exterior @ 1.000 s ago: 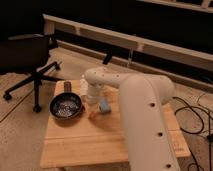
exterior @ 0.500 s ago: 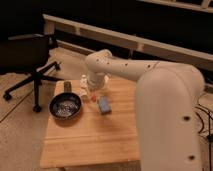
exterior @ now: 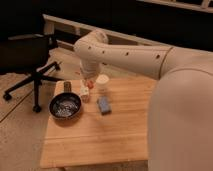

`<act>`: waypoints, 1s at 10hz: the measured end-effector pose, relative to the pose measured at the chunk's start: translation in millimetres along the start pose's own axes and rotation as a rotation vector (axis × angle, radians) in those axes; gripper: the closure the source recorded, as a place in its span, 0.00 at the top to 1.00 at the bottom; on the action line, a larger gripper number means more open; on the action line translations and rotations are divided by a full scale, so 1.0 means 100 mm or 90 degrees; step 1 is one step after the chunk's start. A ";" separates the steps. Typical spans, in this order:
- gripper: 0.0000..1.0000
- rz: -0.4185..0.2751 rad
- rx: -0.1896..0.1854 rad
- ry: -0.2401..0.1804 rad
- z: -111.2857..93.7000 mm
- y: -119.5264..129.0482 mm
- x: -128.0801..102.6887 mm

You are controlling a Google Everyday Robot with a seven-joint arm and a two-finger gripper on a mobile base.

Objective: Place the pepper in the ceramic bowl

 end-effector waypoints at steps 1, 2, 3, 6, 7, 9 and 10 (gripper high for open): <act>0.00 -0.028 -0.022 -0.007 0.04 0.21 -0.15; 0.00 -0.064 -0.054 -0.017 0.08 0.49 -0.34; 0.00 -0.081 -0.069 -0.022 0.10 0.61 -0.43; 0.00 -0.097 -0.095 -0.011 0.23 0.83 -0.39; 0.00 -0.085 -0.099 0.002 0.28 0.83 -0.28; 0.00 -0.053 -0.107 0.039 0.45 0.82 0.02; 0.00 -0.052 -0.108 0.040 0.46 0.82 0.03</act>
